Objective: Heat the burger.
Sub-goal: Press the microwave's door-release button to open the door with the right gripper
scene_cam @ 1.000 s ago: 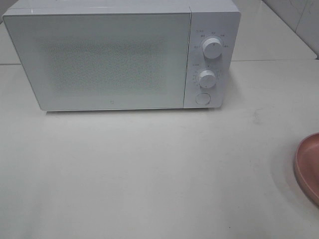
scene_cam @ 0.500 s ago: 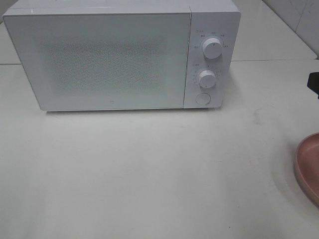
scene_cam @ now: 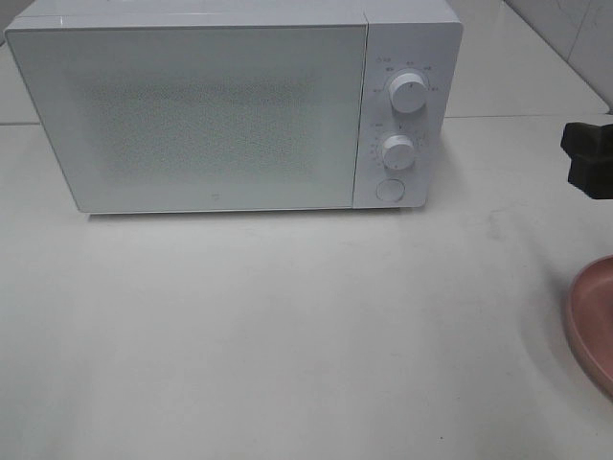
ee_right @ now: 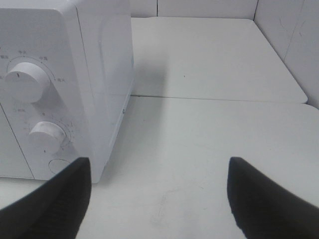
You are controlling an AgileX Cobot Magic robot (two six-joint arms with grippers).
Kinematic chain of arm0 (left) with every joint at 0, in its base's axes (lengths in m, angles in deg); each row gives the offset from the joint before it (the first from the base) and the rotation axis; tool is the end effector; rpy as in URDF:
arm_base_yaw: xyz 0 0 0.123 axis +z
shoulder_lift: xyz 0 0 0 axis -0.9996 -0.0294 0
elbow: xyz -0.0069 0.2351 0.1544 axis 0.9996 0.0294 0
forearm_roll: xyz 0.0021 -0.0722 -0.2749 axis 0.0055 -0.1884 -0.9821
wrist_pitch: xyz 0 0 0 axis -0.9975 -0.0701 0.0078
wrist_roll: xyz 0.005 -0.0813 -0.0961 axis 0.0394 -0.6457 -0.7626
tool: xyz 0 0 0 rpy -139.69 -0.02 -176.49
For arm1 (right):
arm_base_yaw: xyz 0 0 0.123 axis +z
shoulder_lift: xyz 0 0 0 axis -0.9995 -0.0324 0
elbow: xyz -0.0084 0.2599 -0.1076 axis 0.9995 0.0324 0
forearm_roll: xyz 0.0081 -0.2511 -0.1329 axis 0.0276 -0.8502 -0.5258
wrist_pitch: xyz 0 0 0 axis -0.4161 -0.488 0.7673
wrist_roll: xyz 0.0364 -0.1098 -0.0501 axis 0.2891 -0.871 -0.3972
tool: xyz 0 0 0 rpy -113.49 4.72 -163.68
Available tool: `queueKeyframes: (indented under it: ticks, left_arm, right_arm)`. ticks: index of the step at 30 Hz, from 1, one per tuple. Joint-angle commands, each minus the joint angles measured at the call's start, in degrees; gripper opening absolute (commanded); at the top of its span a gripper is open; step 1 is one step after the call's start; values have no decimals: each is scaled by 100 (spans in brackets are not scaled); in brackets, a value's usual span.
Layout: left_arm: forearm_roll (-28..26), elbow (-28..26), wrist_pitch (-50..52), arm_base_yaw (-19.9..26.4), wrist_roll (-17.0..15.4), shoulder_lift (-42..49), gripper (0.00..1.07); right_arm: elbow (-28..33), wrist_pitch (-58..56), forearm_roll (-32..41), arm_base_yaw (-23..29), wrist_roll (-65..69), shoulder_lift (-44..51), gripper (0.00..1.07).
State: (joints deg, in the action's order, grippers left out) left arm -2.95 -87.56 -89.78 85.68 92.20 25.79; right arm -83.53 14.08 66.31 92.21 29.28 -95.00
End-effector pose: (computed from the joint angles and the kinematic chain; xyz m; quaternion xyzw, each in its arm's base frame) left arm 0.0571 -0.0128 0.2799 0.0425 0.8466 -0.0454 0.5286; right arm 0.2579 0.0162 0.1843 -0.0036 0.7789 0.0308 0.6264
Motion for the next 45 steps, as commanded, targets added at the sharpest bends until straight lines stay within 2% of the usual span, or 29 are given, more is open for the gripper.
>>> queueKeyframes:
  ticks: [1, 5, 6, 7, 9, 10, 12, 13, 15, 18, 20, 24, 27, 36, 45]
  left_arm:
    - [-52, 11, 86, 11, -23, 126, 100]
    - [-52, 11, 86, 11, -23, 126, 100]
    - [-52, 11, 86, 11, -23, 126, 100]
    - [-52, 11, 86, 11, -23, 126, 100]
    - [-52, 11, 86, 11, -23, 126, 100]
    - [-52, 11, 86, 11, -23, 126, 100]
    - [-52, 11, 86, 11, -23, 126, 100]
    - [-52, 11, 86, 11, -23, 126, 100]
    - [-52, 11, 86, 11, -23, 126, 100]
    - [-52, 11, 86, 11, -23, 126, 100]
    - [-52, 11, 86, 11, -23, 126, 100]
    - [-52, 11, 86, 11, -23, 126, 100]
    - [-52, 11, 86, 11, -23, 126, 100]
    - [-52, 11, 86, 11, -23, 126, 100]
    - [-52, 11, 86, 11, -23, 126, 100]
  right_arm:
    - [17, 235, -11, 23, -115, -109, 73]
    - [17, 676, 504, 350, -670, -510, 73]
    - [17, 882, 900, 596, -1060, -659, 73]
    - [17, 882, 900, 596, -1060, -659, 73]
    - [17, 1180, 1484, 1020, -1564, -940, 73]
    - [17, 1180, 1484, 1020, -1564, -940, 73]
    - [17, 1392, 1925, 1392, -1931, -1192, 73]
    - [17, 1392, 1925, 1392, -1931, -1192, 73]
    - [17, 1707, 2349, 1799, -2160, -1375, 73]
    - [17, 1811, 2469, 1954, -2200, -1438, 73]
    - [17, 2223, 3042, 2492, -2298, -1644, 73]
    - [17, 2361, 3289, 2722, -2298, -1770, 73]
    - [11, 2767, 3856, 3300, -2309, -2103, 73]
    - [11, 3438, 4698, 4183, -2269, -2704, 73]
    - [-195, 3432, 5128, 4595, -2263, -3083, 73]
